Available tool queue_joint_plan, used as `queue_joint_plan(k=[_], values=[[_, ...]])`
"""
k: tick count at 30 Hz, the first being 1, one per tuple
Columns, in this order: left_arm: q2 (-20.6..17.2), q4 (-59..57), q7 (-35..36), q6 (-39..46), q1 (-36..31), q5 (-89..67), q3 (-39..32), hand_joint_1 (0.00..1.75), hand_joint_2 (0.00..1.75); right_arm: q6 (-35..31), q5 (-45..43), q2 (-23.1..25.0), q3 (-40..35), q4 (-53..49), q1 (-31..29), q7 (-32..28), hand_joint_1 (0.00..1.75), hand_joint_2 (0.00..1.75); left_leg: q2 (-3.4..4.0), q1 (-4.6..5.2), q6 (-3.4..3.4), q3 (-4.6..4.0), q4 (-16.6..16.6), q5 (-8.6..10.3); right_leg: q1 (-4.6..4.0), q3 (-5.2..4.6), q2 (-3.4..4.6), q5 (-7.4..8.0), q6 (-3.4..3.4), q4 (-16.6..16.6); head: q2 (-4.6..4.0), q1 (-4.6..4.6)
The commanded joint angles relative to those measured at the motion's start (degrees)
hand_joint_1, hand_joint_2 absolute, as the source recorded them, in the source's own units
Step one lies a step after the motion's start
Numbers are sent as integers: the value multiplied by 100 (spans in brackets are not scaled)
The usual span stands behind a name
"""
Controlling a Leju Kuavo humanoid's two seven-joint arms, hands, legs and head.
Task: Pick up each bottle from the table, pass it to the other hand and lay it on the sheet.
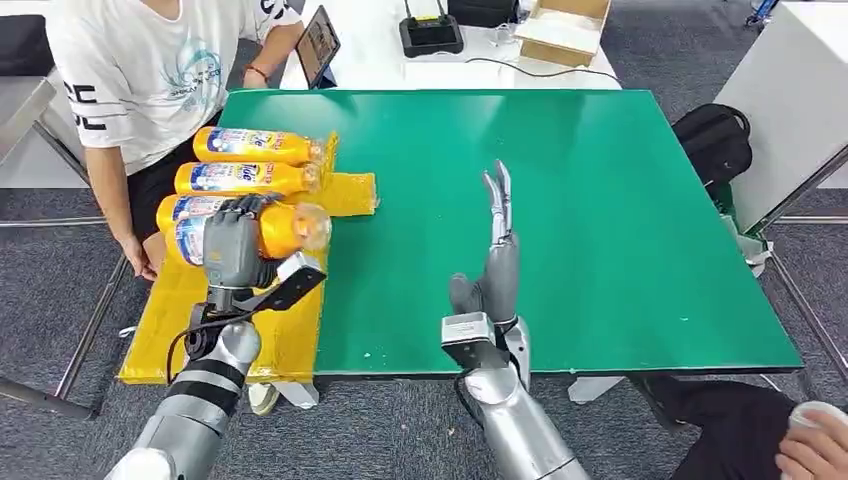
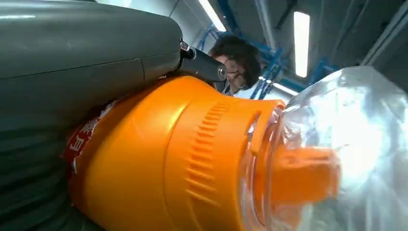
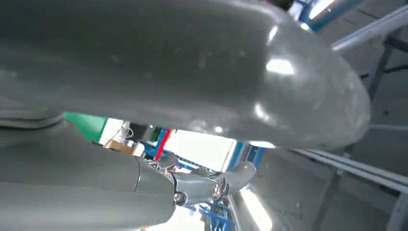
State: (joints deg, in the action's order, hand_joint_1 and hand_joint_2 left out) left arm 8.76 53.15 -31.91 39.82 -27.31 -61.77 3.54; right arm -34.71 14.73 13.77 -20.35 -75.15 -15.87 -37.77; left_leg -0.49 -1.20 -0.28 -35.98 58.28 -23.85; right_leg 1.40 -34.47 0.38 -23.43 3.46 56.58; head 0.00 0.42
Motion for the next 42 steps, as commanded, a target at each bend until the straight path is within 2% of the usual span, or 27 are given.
queue_joint_plan(k=[1, 4, 6, 7, 9, 10, 12, 16, 24, 34, 35, 36, 39, 42], values=[[-138, -540, 339, 18, -308, -1388, -358, 175, 175, -12, -56, -159, 61, -25, -123, -85, 0, 0, -6, -4, 6, 21, -2, -8, -9, 25, -13, -10, -19, -3, 0, 0], [-532, -1221, 921, 18, -542, -2571, 229, 175, 175, 46, -104, -141, -71, 164, -285, -90, 0, 0, 4, -1, 4, 14, -2, -4, -4, 13, 0, -3, -11, -2, 0, 0], [-598, -1442, 1021, -166, -717, -2700, 426, 175, 175, 107, -102, -112, -114, 183, -308, -76, 0, 0, 6, 1, 4, 11, -3, -3, -2, 11, 2, -2, -10, 0, 0, 0], [-794, -2092, 1347, 18, -886, -2823, 908, 175, 175, 139, -128, -118, -146, 256, -347, -79, 0, 0, 5, -2, 5, 14, 0, -4, -6, 15, -1, -3, -15, 1, 0, 0], [-803, -2217, 1332, 18, -934, -2786, 956, 175, 175, 145, -148, -121, -167, 268, -352, -81, 0, 0, 5, -3, 6, 21, -3, -4, -7, 21, -1, -3, -18, -2, 0, 0], [-807, -3023, 1298, -52, -1194, -2672, 997, 175, 175, 177, -167, -140, -197, 288, -344, -65, 0, 0, 5, -4, 7, 28, -6, -4, -9, 29, -3, -4, -23, -5, 0, 0], [-843, -3424, 1322, -181, -1373, -2618, 1107, 175, 175, 197, -193, -151, -207, 325, -341, -67, 0, 0, 4, -3, 6, 29, -8, -3, -8, 30, -5, -4, -22, -6, 0, 0], [-870, -3638, 1547, -959, -1479, -2628, 1179, 175, 175, 280, -204, -132, -239, 354, -336, -58, 0, 0, 10, -6, 7, 26, -2, -5, -11, 29, 3, -6, -20, -4, 0, 0], [-870, -3638, 1547, -959, -1479, -2628, 1179, 175, 175, 280, -204, -132, -239, 354, -336, -58, 0, 0, 5, -5, 4, 6, 1, 0, -8, 11, 2, -3, -12, 0, 0, 0], [-924, -3705, 1773, -1755, -1646, -2320, 964, 175, 175, 418, -141, -88, -324, 375, -308, 66, 0, 0, 6, -4, 3, 9, -1, 1, -7, 14, 4, -1, -13, 0, 0, 0], [-887, -3688, 1726, -1798, -1647, -2110, 782, 131, 175, 422, -132, -83, -324, 361, -302, 83, 0, 0, 16, -5, 6, 19, -3, -3, -10, 23, 11, -2, -20, -2, 0, 0], [-852, -3698, 1667, -1912, -1657, -1957, 658, 0, 175, 421, -121, -81, -318, 342, -290, 106, 0, 0, 8, -4, 3, 11, -2, 1, -7, 17, 6, -1, -13, 0, 0, 2], [-755, -3651, 1408, -2143, -1653, -1460, 275, 0, 175, 461, -105, -75, -306, 327, -277, 170, 0, 0, 5, -4, 5, 14, -1, -1, -8, 20, 2, -3, -14, 0, 0, 0], [-746, -3644, 1393, -2159, -1654, -1430, 253, 0, 175, 465, -104, -74, -306, 328, -276, 172, 0, 0, 5, -6, 7, 23, -2, -4, -10, 29, -2, -7, -19, -3, 0, 0]])
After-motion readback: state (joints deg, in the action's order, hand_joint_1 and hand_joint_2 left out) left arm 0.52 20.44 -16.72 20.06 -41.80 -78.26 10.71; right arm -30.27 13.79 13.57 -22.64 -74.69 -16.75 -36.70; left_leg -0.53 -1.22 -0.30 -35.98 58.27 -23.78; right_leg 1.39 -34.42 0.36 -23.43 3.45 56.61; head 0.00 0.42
